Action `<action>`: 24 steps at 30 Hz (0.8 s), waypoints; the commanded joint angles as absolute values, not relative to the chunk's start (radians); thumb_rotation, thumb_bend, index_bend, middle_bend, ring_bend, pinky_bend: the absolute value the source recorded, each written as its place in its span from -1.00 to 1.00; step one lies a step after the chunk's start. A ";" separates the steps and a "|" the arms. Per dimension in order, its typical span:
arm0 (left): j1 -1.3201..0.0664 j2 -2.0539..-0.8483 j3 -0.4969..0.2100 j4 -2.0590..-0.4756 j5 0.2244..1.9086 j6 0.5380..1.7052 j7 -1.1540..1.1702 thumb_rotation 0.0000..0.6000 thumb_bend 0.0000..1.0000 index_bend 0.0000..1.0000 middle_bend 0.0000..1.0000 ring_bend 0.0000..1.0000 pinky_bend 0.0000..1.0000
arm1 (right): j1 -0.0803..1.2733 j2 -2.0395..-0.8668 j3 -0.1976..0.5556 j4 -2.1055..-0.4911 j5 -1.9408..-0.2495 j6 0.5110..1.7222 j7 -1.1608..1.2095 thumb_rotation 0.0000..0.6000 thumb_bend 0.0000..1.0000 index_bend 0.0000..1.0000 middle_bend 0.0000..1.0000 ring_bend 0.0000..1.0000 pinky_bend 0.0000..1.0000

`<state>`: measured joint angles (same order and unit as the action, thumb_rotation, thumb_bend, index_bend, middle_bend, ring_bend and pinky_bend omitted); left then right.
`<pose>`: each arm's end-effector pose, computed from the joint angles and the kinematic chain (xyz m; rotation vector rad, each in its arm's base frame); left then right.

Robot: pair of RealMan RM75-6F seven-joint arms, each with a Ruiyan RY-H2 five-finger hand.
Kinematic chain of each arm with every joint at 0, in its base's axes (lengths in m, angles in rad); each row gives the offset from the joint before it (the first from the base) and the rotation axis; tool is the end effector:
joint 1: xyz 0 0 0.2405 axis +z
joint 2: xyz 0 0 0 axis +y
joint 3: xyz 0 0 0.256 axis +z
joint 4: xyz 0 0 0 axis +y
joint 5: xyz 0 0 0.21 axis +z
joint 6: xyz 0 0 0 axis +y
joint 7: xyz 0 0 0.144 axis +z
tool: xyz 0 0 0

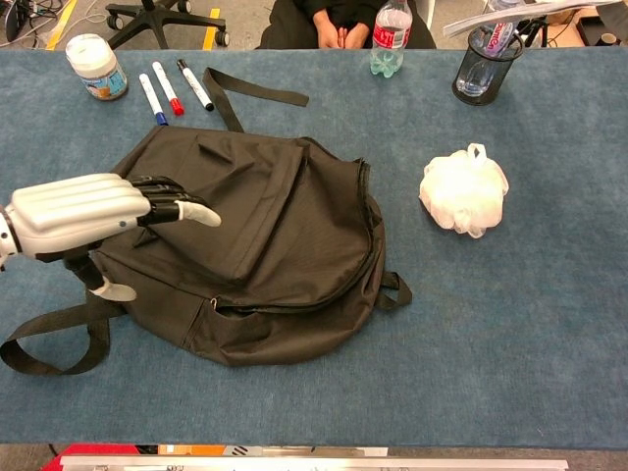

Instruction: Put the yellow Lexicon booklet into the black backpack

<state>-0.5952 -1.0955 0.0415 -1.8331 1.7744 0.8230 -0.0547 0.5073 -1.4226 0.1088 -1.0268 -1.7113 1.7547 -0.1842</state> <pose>-0.1755 0.2290 0.0486 -2.3915 -0.9484 -0.8438 -0.2318 -0.3091 0.1403 1.5197 0.0567 1.1661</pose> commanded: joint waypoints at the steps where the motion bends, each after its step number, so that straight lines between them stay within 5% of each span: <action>1: -0.631 -1.161 0.024 -1.820 1.726 0.776 -0.028 1.00 -0.81 -0.83 -0.78 -0.77 -0.84 | 0.505 -1.426 0.109 -1.021 -1.715 1.749 -0.184 1.00 -0.39 0.62 0.54 0.10 -0.14; 13: -0.728 -1.329 -0.030 -1.782 1.515 0.641 0.112 1.00 -0.81 -1.00 -0.97 -0.91 -0.84 | 0.500 -1.438 0.124 -0.995 -1.715 1.742 -0.160 1.00 -0.39 0.64 0.54 0.10 -0.14; 24: -0.777 -1.472 -0.040 -1.778 1.305 0.642 0.334 1.00 -0.81 -1.00 -1.00 -0.98 -0.84 | 0.494 -1.443 0.129 -0.976 -1.714 1.735 -0.143 1.00 -0.39 0.66 0.54 0.10 -0.14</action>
<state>-0.7611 -1.4384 -0.0354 -1.7818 1.3468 0.6378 0.2956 0.4943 -1.4427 0.1290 -0.9762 -1.7140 1.7348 -0.1435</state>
